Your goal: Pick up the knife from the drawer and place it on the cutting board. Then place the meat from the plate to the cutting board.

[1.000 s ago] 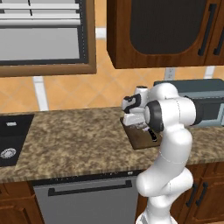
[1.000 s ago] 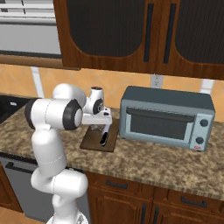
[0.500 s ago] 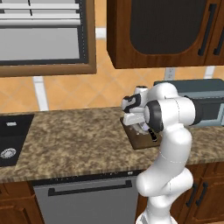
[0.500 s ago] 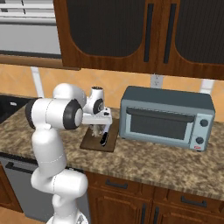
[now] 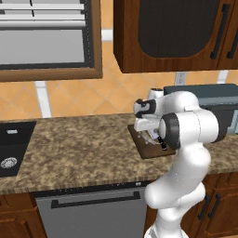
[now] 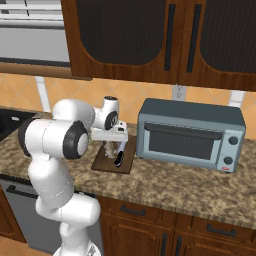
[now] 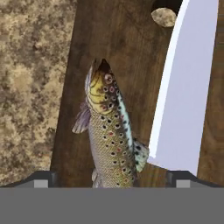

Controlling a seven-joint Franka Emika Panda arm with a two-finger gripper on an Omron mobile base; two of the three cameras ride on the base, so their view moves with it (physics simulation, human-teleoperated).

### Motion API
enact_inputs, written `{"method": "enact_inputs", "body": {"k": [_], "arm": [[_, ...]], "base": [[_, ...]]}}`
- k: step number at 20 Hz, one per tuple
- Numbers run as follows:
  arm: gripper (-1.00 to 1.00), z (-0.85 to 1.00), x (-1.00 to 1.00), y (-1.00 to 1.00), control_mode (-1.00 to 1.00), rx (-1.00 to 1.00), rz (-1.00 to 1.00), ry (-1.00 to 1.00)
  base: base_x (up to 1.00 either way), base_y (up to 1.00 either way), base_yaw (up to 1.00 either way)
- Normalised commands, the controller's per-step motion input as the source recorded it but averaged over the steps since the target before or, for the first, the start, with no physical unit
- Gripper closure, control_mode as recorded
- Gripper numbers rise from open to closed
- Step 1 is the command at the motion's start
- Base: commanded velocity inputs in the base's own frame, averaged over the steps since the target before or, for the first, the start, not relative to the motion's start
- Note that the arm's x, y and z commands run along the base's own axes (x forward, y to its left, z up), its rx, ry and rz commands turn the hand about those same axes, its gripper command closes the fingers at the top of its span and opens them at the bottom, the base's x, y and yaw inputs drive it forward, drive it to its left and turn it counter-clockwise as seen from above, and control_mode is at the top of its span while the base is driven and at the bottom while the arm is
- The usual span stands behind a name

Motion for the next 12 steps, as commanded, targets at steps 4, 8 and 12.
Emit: {"method": "enact_inputs", "body": {"k": [4,8,12], "arm": [[-1.00,0.28,-1.00,-0.18,-1.00,0.06,-0.06,-0.15],[-1.00,0.36,-1.00,-0.14,-1.00,0.04,-0.04,-0.08],[-1.00,0.58,-0.95,-0.02,-1.00,0.01,-0.03,-0.03]], "base": [[0.00,0.00,0.00],[0.00,0.00,0.00],[0.00,0.00,0.00]]}}
